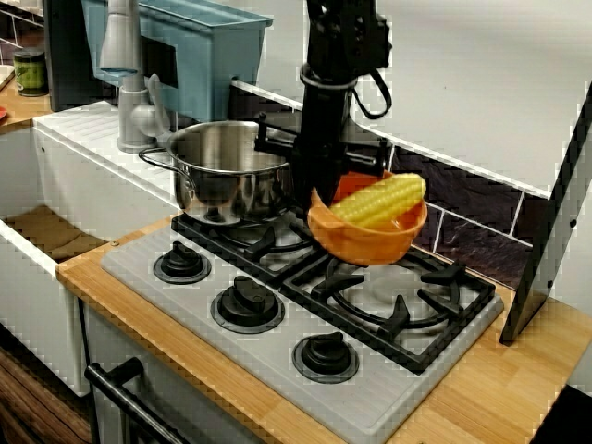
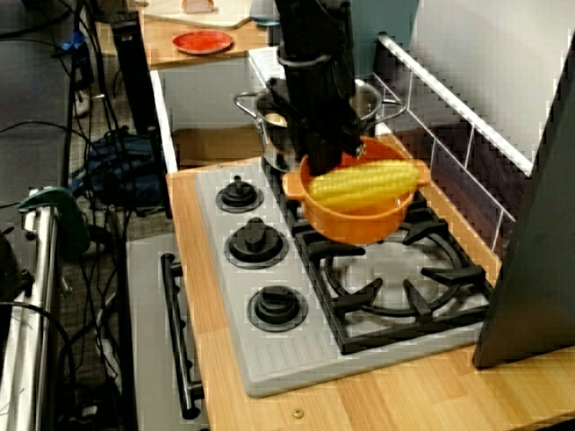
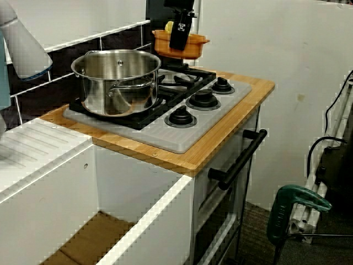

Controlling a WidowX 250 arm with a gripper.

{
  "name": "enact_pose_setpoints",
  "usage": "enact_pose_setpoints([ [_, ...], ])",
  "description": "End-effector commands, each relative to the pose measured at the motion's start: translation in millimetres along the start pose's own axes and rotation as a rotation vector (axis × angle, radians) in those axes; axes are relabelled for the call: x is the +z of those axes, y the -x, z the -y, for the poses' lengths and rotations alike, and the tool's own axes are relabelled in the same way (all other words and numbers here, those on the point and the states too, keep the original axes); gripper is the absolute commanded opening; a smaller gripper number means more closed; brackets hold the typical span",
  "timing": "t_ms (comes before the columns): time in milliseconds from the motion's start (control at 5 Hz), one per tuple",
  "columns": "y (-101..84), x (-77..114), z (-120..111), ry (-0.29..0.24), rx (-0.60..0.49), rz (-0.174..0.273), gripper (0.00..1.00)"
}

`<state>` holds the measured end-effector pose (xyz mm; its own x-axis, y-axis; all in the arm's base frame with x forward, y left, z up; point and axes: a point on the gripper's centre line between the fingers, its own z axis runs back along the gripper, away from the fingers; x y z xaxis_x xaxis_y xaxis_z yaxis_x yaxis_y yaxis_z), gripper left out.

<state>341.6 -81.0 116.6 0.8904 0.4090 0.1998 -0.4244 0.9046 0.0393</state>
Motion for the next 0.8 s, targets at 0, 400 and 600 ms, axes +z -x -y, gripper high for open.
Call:
enact_pose_setpoints([
  [0, -4.3, 5.6, 2, 0.024, 0.013, 0.036, 0.00],
  [400, 0.1, -4.8, 3, 0.018, 0.010, 0.027, 0.00],
  [600, 1.9, -7.7, 4, 0.017, 0.009, 0.027, 0.00],
])
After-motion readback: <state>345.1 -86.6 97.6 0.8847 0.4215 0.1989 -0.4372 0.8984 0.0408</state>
